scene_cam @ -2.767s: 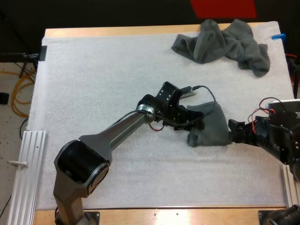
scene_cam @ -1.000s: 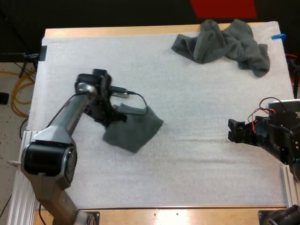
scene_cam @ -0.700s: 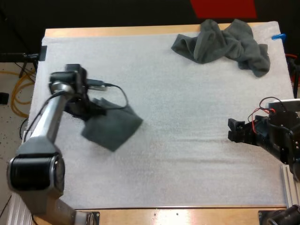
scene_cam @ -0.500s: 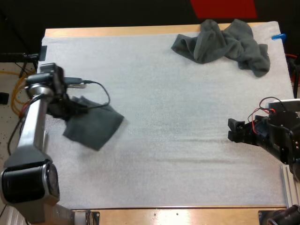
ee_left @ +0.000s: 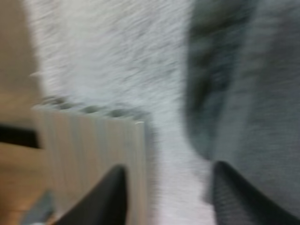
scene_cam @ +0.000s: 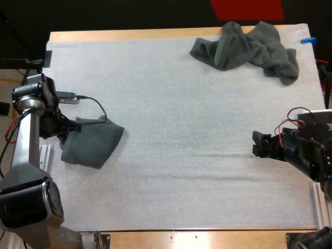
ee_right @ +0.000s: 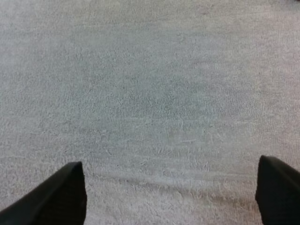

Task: Pick towel from pile fold and stack

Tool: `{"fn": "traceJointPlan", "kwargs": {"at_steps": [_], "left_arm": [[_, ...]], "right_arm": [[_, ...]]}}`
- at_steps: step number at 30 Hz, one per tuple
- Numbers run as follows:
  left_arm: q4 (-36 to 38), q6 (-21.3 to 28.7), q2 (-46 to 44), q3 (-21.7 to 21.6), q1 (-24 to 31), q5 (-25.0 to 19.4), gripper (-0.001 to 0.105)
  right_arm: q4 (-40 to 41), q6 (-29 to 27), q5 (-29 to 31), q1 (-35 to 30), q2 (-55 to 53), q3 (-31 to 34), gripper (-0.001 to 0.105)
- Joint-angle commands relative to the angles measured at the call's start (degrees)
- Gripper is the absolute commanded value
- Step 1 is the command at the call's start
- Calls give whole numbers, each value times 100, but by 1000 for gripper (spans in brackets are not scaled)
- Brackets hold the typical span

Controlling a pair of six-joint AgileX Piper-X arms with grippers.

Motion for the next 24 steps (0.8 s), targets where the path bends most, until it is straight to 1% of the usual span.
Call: {"fn": "traceJointPlan", "kwargs": {"at_steps": [1, 3, 4, 5, 6, 7, 8, 10, 11, 13, 15, 16, 17, 20, 24], "left_arm": [[65, 39, -148, -28, -7, -417, 61], [54, 39, -299, -40, -7, -518, 67], [-1, 39, -418, -41, -7, -458, 69], [-47, 39, -526, -40, -7, -330, 70], [-113, 39, -652, -40, -19, -92, 70], [-196, 39, -834, -40, -21, 286, 70], [-235, 39, -909, -40, -21, 458, 70], [-345, 39, -1277, -40, -21, 1414, 70], [-373, 39, -1379, -40, -21, 1687, 70], [-414, 39, -1699, -40, -40, 2538, 70], [-414, 39, -1950, -40, -92, 3057, 70], [-383, 39, -2100, -40, -167, 3156, 70], [-372, 39, -2156, -40, -225, 3158, 70], [-370, 39, -2409, -40, -514, 2980, 70], [-468, -24, -2370, 30, -889, 2539, 70]], "right_arm": [[-41, -71, -9, 10, -29, -66, 72], [-41, -71, -20, 10, -29, -66, 72], [-41, -71, -26, 10, -29, -66, 72], [-41, -71, -28, 10, -29, -66, 72], [-41, -71, -26, 10, -29, -66, 72], [-41, -71, -36, 10, -29, -66, 72], [-41, -71, -44, 10, -29, -66, 72], [-41, -71, -86, 10, -29, -66, 72], [-41, -71, -105, 10, -29, -66, 72], [-41, -71, -118, 10, -29, -66, 72], [-41, -71, -118, 10, -29, -66, 72], [-41, -71, -118, 10, -29, -66, 72], [-41, -71, -118, 10, -29, -66, 72], [-41, -71, -118, 10, -29, -66, 72], [-41, -71, -118, 10, -29, -66, 72]]}}
